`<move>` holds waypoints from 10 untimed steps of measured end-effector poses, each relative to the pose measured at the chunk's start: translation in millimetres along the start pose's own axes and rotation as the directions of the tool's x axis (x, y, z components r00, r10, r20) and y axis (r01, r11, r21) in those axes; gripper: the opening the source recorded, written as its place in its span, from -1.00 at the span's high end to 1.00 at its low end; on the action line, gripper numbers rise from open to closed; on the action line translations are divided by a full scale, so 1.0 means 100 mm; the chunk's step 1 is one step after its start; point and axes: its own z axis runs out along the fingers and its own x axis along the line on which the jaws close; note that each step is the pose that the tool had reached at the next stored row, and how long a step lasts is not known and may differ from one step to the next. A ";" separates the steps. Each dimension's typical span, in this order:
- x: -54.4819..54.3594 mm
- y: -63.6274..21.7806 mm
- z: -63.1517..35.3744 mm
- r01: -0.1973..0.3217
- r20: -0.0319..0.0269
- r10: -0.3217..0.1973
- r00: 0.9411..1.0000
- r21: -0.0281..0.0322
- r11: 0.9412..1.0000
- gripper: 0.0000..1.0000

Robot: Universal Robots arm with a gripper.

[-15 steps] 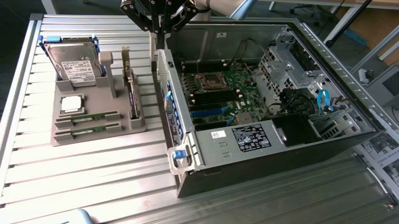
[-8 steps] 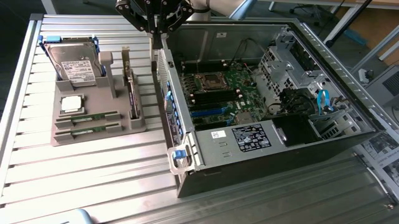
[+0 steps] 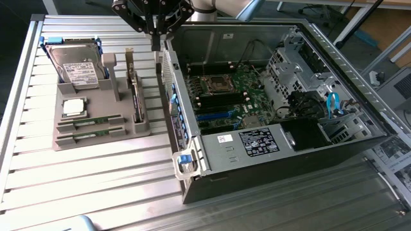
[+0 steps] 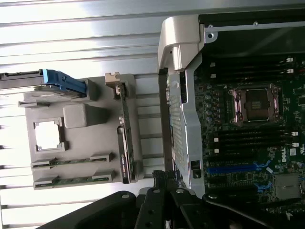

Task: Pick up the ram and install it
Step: 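Reach for the ram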

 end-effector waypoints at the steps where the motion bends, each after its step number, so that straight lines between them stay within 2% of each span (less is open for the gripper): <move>1: 0.01 -0.001 0.000 0.000 0.000 0.000 1.000 0.000 1.000 0.80; 10: 0.09 -0.007 -0.003 0.000 0.000 0.000 1.000 0.000 1.000 0.80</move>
